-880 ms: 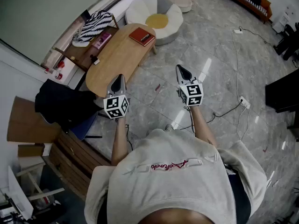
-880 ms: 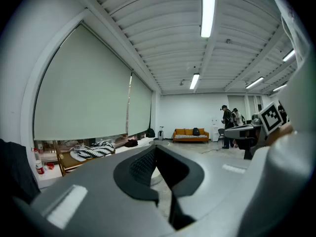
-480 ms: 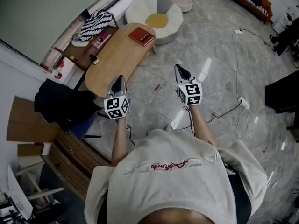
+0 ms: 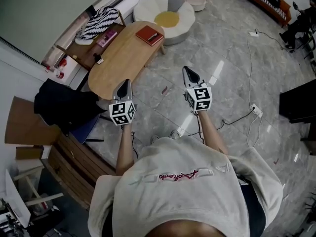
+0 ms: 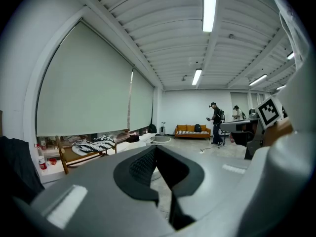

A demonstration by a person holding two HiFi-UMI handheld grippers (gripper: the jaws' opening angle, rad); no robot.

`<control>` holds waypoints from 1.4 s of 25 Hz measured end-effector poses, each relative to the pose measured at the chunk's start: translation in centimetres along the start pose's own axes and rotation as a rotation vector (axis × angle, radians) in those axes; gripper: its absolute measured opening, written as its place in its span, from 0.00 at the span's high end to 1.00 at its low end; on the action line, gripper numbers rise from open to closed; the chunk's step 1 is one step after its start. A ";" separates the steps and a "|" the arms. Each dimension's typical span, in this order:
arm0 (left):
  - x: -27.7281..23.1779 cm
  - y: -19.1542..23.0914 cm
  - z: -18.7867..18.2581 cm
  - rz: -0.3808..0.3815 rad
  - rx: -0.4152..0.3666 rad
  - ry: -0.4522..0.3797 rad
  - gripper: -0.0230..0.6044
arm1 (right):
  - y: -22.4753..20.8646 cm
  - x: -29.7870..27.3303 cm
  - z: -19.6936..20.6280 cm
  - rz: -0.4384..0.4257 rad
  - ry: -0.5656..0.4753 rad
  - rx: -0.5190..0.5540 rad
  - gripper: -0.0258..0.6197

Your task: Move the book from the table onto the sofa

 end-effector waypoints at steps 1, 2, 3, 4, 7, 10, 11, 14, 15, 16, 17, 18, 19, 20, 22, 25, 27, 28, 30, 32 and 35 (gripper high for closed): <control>-0.1 -0.1 -0.1 -0.002 -0.003 0.002 0.95 | -0.2 -0.1 0.1 -0.003 0.003 0.008 0.95; -0.2 -0.2 -0.2 -0.004 -0.008 0.004 0.95 | -0.3 -0.2 0.1 -0.006 0.008 0.019 0.95; -0.3 -0.3 -0.3 -0.006 -0.011 0.004 0.95 | -0.5 -0.3 0.2 -0.010 0.012 0.027 0.95; -0.4 -0.4 -0.5 -0.009 -0.012 0.003 0.95 | -0.7 -0.4 0.3 -0.014 0.016 0.028 0.95; -0.8 -0.7 -1.1 -0.021 -0.013 -0.001 0.95 | -1.3 -0.5 0.3 -0.025 0.024 0.019 0.95; -1.1 -1.4 -1.6 -0.028 -0.022 -0.004 0.95 | -2.0 -0.3 0.7 -0.035 0.038 0.022 0.95; -1.3 -1.7 -1.7 -0.028 -0.026 -0.006 0.95 | -2.3 -0.3 0.9 -0.039 0.041 0.022 0.95; -1.5 -2.7 -2.1 -0.028 -0.037 -0.010 0.95 | -2.8 -0.2 1.0 -0.053 0.043 0.019 0.95; -1.5 -3.0 -2.1 -0.029 -0.037 -0.010 0.95 | -2.9 -0.1 1.1 -0.057 0.045 0.018 0.95; -1.5 -3.2 -2.1 -0.031 -0.035 -0.009 0.95 | -2.8 -0.1 1.1 -0.062 0.047 0.018 0.95; -1.5 -3.3 -2.1 -0.033 -0.033 -0.008 0.95 | -2.8 -0.1 1.2 -0.068 0.048 0.019 0.95; -1.6 -3.4 -2.0 -0.036 -0.030 -0.006 0.95 | -2.9 -0.1 1.2 -0.074 0.049 0.019 0.95; -1.7 -3.5 -2.0 -0.038 -0.028 -0.005 0.95 | -3.0 -0.2 1.2 -0.079 0.051 0.019 0.95; -1.8 -3.6 -2.0 -0.039 -0.027 -0.004 0.95 | -3.1 -0.2 1.3 -0.083 0.053 0.020 0.95; -2.0 -4.0 -1.8 -0.042 -0.022 -0.002 0.95 | -3.6 -0.2 1.4 -0.087 0.056 0.019 0.95; -2.3 -4.3 -1.5 -0.046 -0.015 0.001 0.95 | -4.1 -0.3 1.5 -0.089 0.058 0.020 0.95; -2.6 -4.2 -1.4 -0.047 -0.012 -0.001 0.95 | -4.3 -0.6 1.4 -0.090 0.056 0.021 0.95; -2.8 -4.1 -1.3 -0.047 -0.011 -0.001 0.95 | -4.4 -0.8 1.4 -0.091 0.056 0.021 0.95; -3.1 -3.9 -1.1 -0.048 -0.010 0.001 0.95 | -4.4 -1.3 1.5 -0.092 0.058 0.019 0.95; -3.5 -3.5 -0.8 -0.050 -0.007 0.003 0.95 | -4.5 -1.9 1.6 -0.094 0.062 0.020 0.95; -4.3 -2.8 -0.7 -0.049 -0.001 0.002 0.95 | -4.5 -2.9 1.6 -0.092 0.066 0.021 0.95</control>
Point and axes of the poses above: the fingertips, and each gripper's own axes: x backward along the fingers, y to its left, z out of its underside, the point moved 1 cm from there along x, backward along the fingers, and after that the axes turned 12 degrees about -x, right-handed, at the moved point
